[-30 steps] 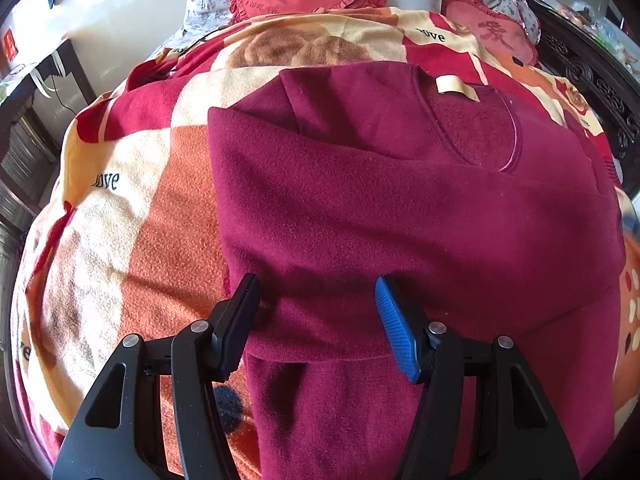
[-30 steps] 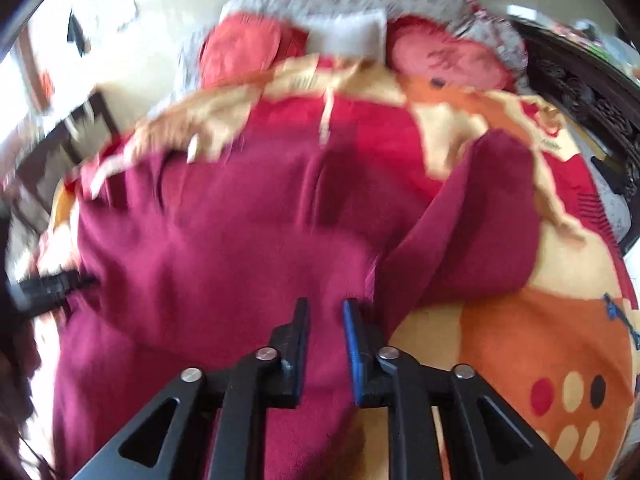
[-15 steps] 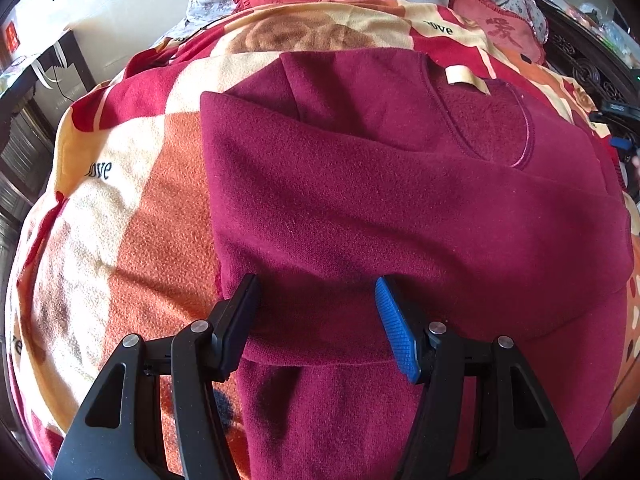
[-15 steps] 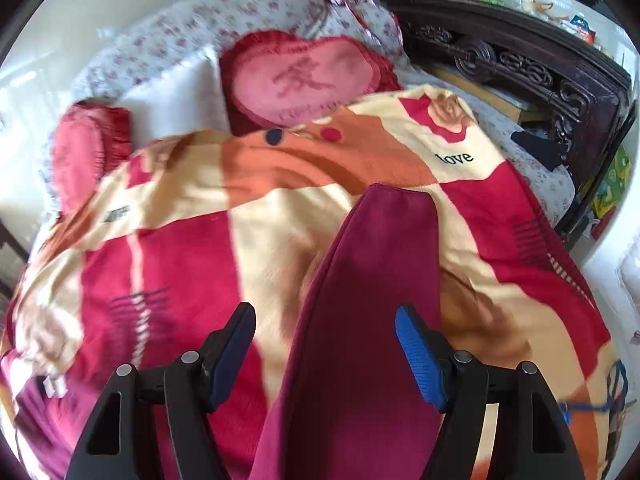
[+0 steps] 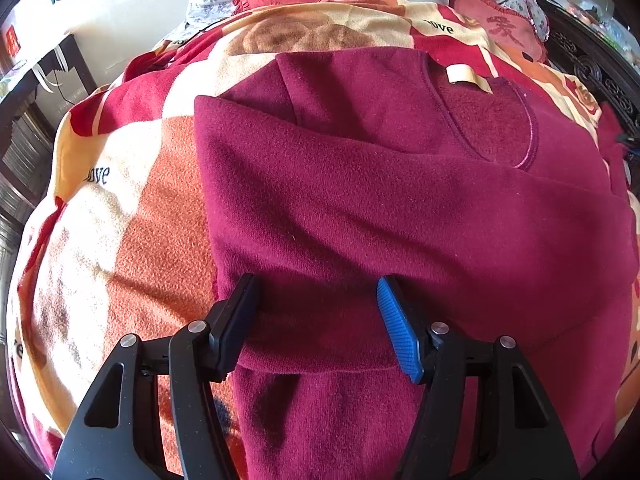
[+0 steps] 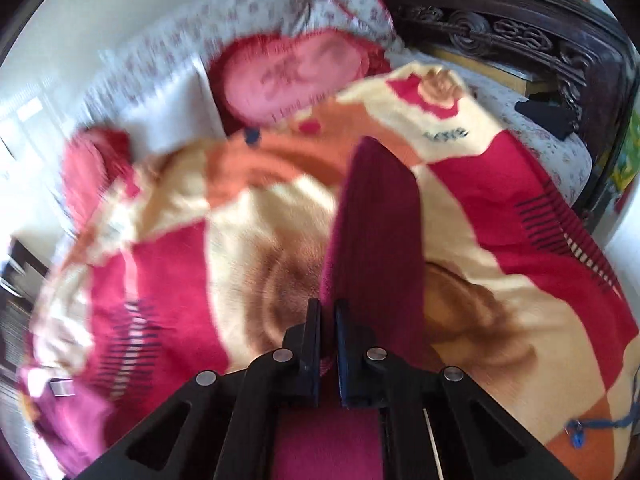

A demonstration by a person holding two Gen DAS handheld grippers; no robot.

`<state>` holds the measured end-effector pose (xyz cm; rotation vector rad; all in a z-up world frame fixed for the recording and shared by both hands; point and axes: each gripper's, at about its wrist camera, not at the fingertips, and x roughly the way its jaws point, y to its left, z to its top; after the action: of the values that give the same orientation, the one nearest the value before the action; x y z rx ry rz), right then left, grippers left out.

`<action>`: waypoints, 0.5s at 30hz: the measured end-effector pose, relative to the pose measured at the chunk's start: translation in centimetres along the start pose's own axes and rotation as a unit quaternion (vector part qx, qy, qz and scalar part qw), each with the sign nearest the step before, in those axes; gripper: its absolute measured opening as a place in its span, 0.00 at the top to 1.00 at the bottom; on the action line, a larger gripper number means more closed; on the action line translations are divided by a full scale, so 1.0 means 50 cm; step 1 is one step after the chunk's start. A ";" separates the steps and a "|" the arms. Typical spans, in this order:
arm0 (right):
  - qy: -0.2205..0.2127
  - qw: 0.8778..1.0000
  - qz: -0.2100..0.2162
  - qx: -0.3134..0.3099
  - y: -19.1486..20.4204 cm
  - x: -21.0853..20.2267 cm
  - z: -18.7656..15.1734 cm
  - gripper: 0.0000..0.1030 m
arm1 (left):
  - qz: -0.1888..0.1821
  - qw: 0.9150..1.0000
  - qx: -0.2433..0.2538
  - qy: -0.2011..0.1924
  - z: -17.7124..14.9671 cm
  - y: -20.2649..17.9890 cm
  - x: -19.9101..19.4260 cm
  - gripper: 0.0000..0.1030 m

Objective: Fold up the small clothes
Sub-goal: 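Lift and fold the held sleeve across the body with the right tool, release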

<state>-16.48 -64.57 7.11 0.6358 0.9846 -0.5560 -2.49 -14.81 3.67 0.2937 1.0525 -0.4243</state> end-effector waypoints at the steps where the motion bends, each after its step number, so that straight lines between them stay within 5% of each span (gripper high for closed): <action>1: -0.013 1.000 0.022 0.009 -0.012 -0.036 -0.004 0.94 | -0.004 1.000 -0.002 0.001 -0.001 0.003 -0.004 0.40; 10: -0.135 0.983 0.117 -0.035 -0.013 -0.363 -0.015 0.94 | -0.003 0.999 -0.022 -0.034 0.001 0.046 -0.085 0.40; 15: -0.133 0.964 0.197 -0.121 0.101 -0.472 -0.051 0.94 | 0.001 0.997 -0.049 -0.051 0.003 0.089 -0.124 0.40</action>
<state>-25.01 -55.93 28.13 0.5029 0.6362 -0.1576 -2.93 -9.75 9.36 0.1840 0.9699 -0.3799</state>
